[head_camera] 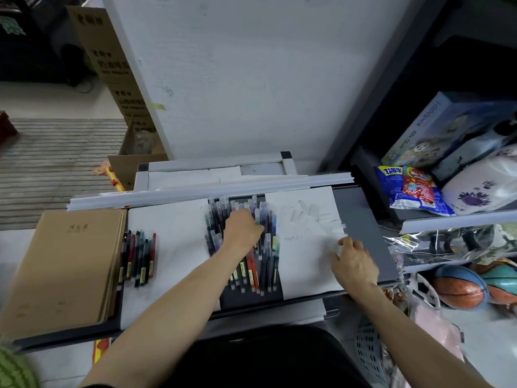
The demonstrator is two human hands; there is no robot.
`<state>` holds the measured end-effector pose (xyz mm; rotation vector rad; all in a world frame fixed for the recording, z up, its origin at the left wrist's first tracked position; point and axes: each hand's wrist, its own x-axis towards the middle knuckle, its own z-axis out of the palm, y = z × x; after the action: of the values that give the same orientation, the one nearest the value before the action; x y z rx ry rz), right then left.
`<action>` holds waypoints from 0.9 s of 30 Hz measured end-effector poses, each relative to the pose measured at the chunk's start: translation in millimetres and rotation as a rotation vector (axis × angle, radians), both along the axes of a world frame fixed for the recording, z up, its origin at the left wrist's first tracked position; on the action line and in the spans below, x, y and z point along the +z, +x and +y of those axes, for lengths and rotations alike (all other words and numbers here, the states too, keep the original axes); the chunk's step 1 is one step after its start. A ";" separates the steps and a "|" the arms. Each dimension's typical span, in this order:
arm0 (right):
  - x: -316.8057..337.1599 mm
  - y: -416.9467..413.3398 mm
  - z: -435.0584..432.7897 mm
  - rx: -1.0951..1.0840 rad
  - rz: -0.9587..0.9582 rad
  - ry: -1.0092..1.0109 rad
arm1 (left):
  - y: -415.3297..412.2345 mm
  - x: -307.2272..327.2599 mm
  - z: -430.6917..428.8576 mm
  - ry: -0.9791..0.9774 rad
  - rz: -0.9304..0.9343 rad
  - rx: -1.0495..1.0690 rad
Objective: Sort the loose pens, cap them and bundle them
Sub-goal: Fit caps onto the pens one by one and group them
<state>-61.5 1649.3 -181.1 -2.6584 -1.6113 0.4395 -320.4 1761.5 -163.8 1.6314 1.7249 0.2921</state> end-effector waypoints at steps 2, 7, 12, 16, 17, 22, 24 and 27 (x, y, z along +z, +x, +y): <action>-0.4 1.2 1.4 0.010 -0.006 0.024 | -0.1 -0.7 1.6 0.012 0.042 -0.017; 1.0 2.5 6.7 0.018 -0.010 0.008 | -0.8 -1.5 1.3 -0.002 0.032 -0.026; 5.3 -8.0 12.2 0.005 0.050 0.010 | -5.5 1.3 -7.1 0.014 0.000 0.002; 12.4 -22.4 16.5 0.052 0.113 0.033 | -24.4 2.4 -20.9 0.082 0.028 0.011; 14.4 -26.8 17.3 0.076 0.122 0.037 | -31.3 3.4 -25.0 0.096 0.035 0.017; 23.3 -53.8 18.6 0.142 0.219 0.106 | -76.8 7.6 -47.6 0.135 0.116 0.104; 26.1 -66.0 17.8 0.169 0.243 0.126 | -96.8 5.4 -57.0 0.143 0.169 0.154; 29.8 -83.4 17.7 0.191 0.288 0.152 | -128.3 -0.5 -67.5 0.144 0.265 0.231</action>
<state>-144.8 1667.0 -151.3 -2.2224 -1.7333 0.6414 -448.7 1694.0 -164.3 1.6313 2.1437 0.3280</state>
